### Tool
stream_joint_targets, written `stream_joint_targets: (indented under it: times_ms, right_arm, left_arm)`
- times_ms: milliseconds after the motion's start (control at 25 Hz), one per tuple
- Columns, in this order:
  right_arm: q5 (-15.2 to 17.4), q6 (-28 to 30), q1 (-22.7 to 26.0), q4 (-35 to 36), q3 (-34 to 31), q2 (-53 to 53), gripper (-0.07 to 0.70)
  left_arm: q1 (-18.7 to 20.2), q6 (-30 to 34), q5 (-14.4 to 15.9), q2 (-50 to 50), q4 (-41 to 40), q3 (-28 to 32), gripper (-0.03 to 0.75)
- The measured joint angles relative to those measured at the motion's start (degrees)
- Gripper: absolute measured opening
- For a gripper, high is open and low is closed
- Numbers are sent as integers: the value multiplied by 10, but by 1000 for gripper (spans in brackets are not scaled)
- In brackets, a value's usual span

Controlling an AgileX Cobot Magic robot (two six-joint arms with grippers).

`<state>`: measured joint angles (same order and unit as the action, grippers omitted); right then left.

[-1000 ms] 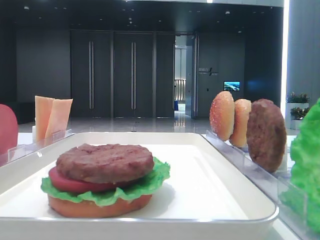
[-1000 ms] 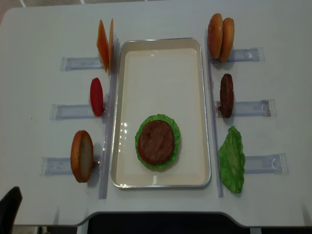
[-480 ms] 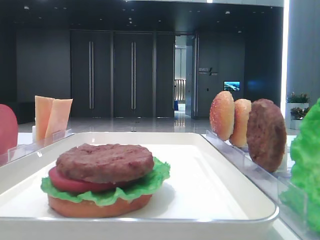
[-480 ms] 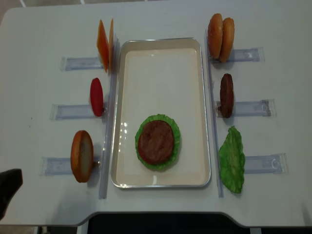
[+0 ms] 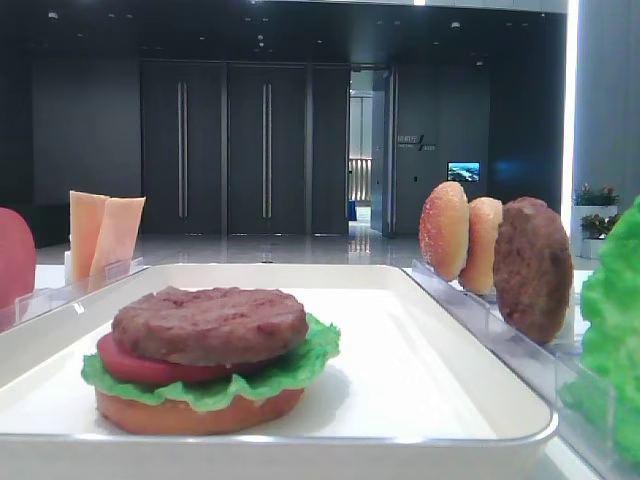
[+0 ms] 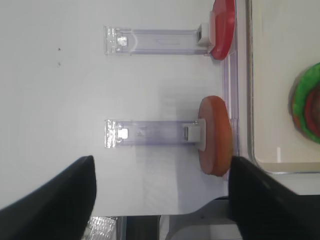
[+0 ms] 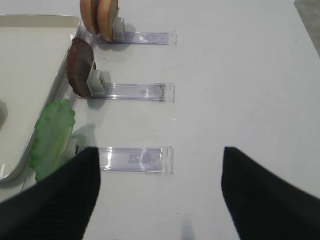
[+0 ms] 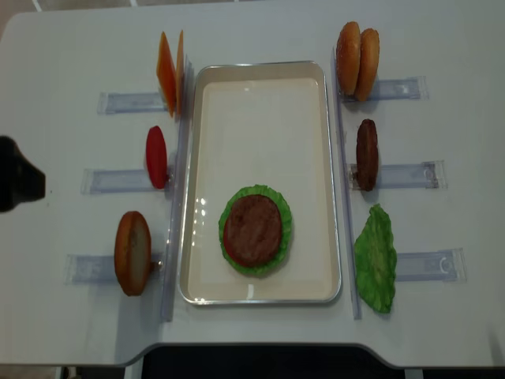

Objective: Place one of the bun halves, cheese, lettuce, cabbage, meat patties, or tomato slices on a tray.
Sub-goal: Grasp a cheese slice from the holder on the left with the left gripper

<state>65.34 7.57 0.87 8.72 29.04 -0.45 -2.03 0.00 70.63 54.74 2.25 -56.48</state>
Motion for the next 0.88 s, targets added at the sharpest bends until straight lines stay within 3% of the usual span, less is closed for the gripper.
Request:
stream_joint_targets:
  times_ms: [880]
  right_arm:
    - [0, 0, 0, 0, 0, 0, 486]
  left_arm:
    - [0, 0, 4, 426, -28, -428, 632]
